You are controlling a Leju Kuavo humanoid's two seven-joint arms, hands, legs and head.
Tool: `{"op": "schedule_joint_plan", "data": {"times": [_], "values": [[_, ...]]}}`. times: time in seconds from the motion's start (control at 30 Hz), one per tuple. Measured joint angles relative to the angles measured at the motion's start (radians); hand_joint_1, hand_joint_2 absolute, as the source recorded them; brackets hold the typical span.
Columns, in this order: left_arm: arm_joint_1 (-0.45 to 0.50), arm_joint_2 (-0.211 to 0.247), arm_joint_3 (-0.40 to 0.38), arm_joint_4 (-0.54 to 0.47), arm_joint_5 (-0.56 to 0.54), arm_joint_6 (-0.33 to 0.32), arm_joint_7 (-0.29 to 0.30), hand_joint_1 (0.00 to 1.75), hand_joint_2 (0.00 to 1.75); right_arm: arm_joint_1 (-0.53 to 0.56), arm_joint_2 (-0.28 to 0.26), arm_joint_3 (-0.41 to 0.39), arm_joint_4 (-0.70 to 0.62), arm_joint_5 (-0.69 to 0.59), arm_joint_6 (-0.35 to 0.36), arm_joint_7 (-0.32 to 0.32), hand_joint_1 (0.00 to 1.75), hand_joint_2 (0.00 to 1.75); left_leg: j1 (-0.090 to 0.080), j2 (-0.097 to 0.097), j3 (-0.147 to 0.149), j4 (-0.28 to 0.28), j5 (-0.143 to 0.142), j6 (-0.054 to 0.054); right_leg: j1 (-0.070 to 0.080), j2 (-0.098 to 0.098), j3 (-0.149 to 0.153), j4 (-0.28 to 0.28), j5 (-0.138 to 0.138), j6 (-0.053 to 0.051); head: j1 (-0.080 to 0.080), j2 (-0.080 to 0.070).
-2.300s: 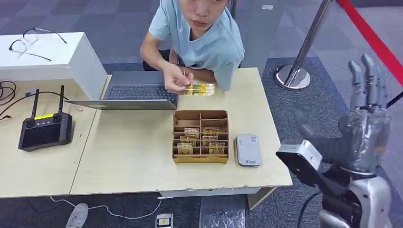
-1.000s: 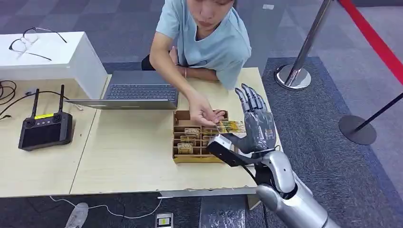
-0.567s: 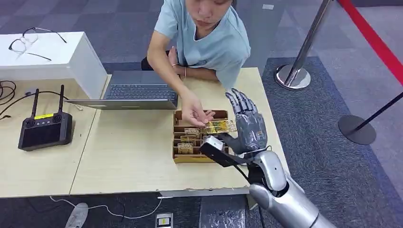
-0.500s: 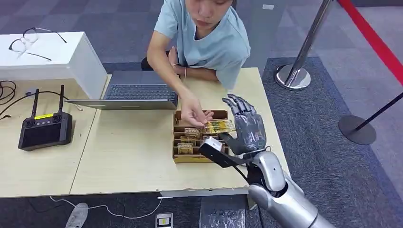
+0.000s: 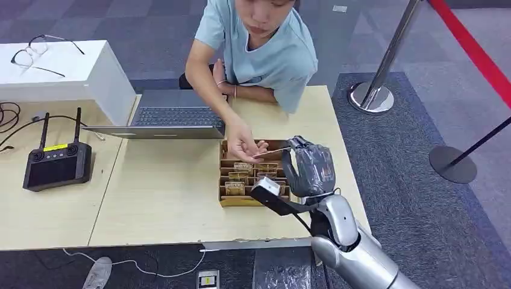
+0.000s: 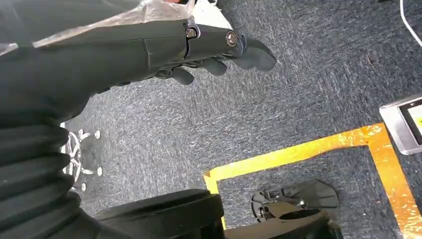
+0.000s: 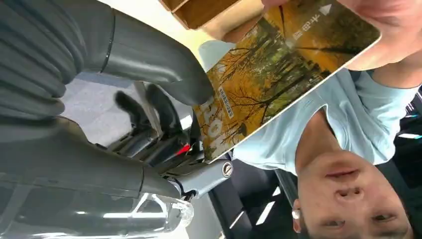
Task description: Pass the card to the sensor for recognition and then transmit it.
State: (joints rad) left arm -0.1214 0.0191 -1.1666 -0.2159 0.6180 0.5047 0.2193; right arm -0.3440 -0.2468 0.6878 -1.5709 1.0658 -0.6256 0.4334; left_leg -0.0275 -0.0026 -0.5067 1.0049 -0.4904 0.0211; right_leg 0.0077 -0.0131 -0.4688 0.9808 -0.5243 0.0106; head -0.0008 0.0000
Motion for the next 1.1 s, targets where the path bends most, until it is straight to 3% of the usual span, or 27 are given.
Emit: {"op": "schedule_joint_plan", "data": {"times": [0.7, 0.93, 1.1], "values": [[0.0, 0.0, 0.0, 0.0, -0.003, 0.002, 0.0, 0.0, 1.75, 0.002, 0.002, 0.002, 0.013, -0.004, -0.016, -0.001, 1.75, 1.75, 0.0, 0.0, 0.0, 0.0, 0.0, 0.0, 0.0, 0.0, 0.0, 0.0, 0.0, 0.0, 0.0, 0.0], [0.001, 0.0, 0.0, 0.0, -0.003, 0.004, 0.0, 0.0, 1.75, 0.014, -0.008, -0.018, 0.036, -0.053, -0.029, 0.047, 1.75, 1.75, 0.0, 0.0, 0.0, 0.0, 0.0, 0.0, 0.0, 0.0, 0.0, 0.0, 0.0, 0.0, 0.0, 0.0], [0.001, 0.0, 0.0, 0.0, -0.003, 0.006, 0.017, 0.0, 1.75, 0.042, -0.024, -0.053, 0.062, 0.002, -0.063, 0.118, 1.75, 1.75, 0.0, 0.0, 0.0, 0.0, 0.0, 0.0, 0.0, 0.0, -0.001, 0.0, 0.0, 0.0, 0.0, 0.0]]}}
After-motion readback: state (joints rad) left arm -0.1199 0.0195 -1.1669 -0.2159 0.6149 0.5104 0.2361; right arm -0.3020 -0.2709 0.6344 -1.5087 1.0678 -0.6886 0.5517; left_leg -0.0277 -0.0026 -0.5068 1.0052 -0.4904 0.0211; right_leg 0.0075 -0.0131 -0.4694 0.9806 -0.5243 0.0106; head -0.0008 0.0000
